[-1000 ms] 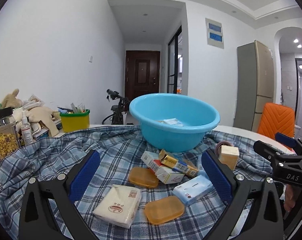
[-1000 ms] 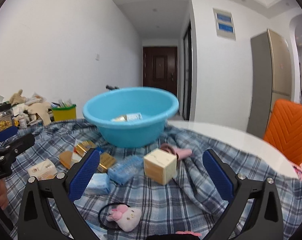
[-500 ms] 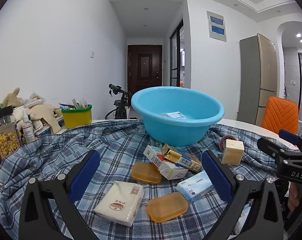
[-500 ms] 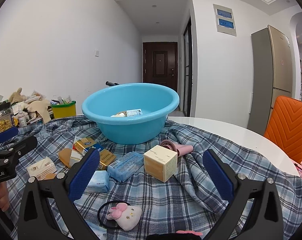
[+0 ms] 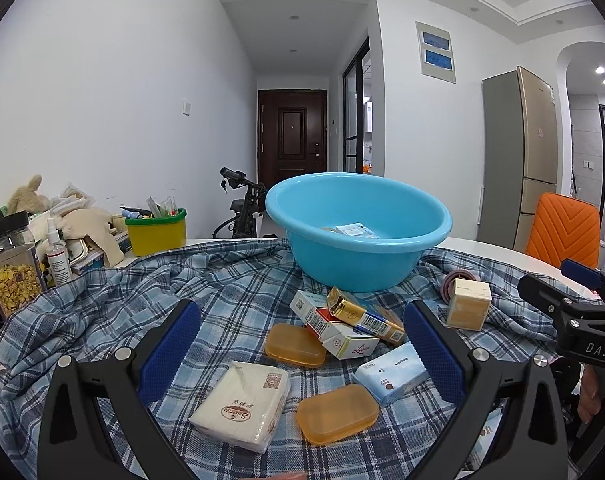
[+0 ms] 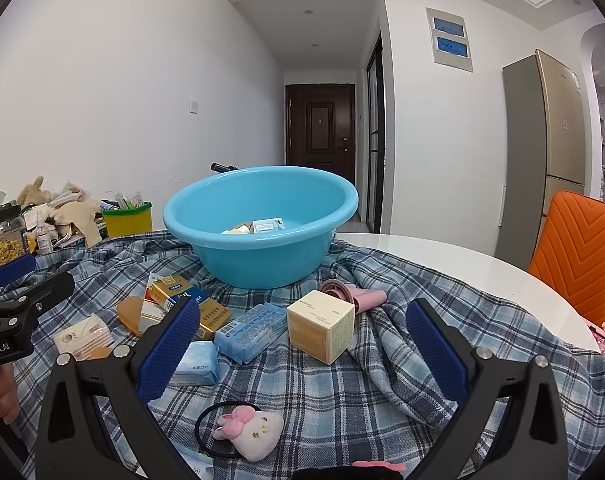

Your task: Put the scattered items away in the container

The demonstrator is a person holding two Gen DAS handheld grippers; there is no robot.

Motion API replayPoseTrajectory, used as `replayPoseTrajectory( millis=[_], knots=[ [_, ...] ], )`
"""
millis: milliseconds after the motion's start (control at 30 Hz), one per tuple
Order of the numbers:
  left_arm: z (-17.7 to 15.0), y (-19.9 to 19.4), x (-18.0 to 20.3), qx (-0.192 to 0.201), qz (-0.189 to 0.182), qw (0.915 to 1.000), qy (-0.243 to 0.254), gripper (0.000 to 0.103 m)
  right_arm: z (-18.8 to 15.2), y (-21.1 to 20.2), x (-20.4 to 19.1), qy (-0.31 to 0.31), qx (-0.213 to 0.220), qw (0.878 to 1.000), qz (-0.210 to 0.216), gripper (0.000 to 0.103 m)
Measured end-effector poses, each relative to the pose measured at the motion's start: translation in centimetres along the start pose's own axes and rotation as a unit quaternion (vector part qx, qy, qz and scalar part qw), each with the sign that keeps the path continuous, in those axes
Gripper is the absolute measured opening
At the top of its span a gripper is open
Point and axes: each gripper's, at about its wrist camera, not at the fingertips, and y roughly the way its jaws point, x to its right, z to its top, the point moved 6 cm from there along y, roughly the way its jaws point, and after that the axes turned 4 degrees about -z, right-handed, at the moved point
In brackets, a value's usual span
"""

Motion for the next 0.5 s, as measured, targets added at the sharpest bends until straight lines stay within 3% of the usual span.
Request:
replayPoseTrajectory(
  millis=[500],
  knots=[
    [-0.07,0.0,-0.18,0.0,0.003,1.0,-0.001,0.103,-0.02,-0.01,-0.01,0.002,0.0,1.0,-0.004,0.103]
  ],
)
